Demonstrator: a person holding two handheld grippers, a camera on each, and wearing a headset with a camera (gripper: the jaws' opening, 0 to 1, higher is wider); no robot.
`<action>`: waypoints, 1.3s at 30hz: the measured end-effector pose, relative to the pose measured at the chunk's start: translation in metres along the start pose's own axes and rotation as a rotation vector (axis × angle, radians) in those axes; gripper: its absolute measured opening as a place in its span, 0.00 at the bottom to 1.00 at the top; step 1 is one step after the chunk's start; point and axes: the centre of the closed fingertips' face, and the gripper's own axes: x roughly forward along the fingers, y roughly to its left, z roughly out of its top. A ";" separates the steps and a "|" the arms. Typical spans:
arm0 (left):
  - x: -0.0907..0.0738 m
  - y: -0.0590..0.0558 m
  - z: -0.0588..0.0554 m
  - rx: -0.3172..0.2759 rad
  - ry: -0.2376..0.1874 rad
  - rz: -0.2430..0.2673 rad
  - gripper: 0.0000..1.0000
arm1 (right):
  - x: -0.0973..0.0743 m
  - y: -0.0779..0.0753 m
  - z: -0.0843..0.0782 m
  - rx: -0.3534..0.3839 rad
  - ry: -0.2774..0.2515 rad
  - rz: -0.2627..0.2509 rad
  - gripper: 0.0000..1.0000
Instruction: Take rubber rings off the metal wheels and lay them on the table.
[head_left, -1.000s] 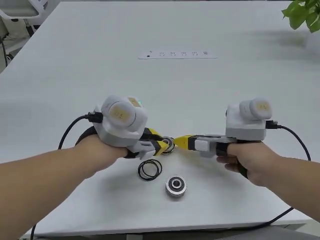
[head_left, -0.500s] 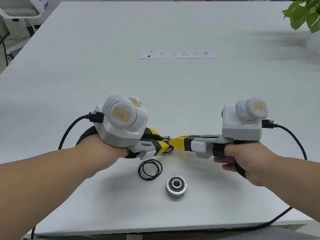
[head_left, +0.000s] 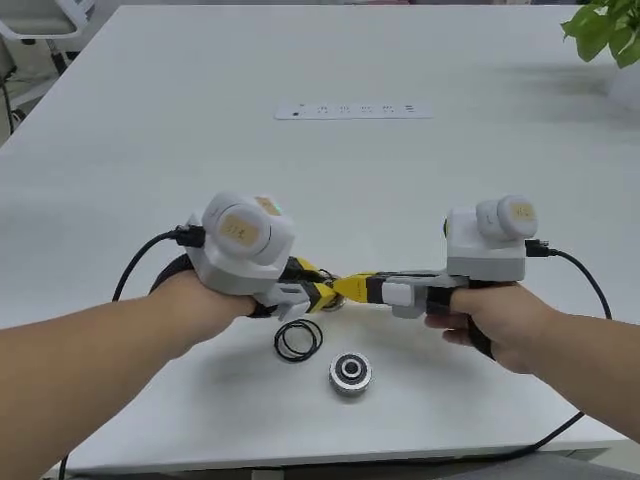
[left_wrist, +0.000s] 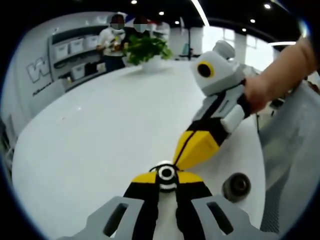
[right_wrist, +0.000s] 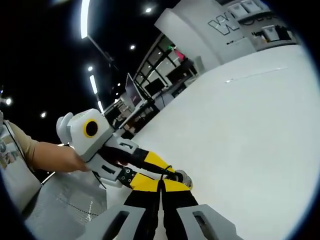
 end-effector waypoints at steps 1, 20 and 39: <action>0.000 0.000 0.000 0.000 0.000 0.000 0.12 | 0.000 -0.001 0.000 0.000 0.000 -0.003 0.00; -0.003 -0.007 0.005 -0.007 -0.022 -0.037 0.17 | -0.003 -0.017 0.003 0.011 -0.002 -0.079 0.00; -0.040 -0.012 0.022 -0.045 -0.115 -0.064 0.33 | -0.010 0.002 0.012 0.032 -0.041 -0.054 0.00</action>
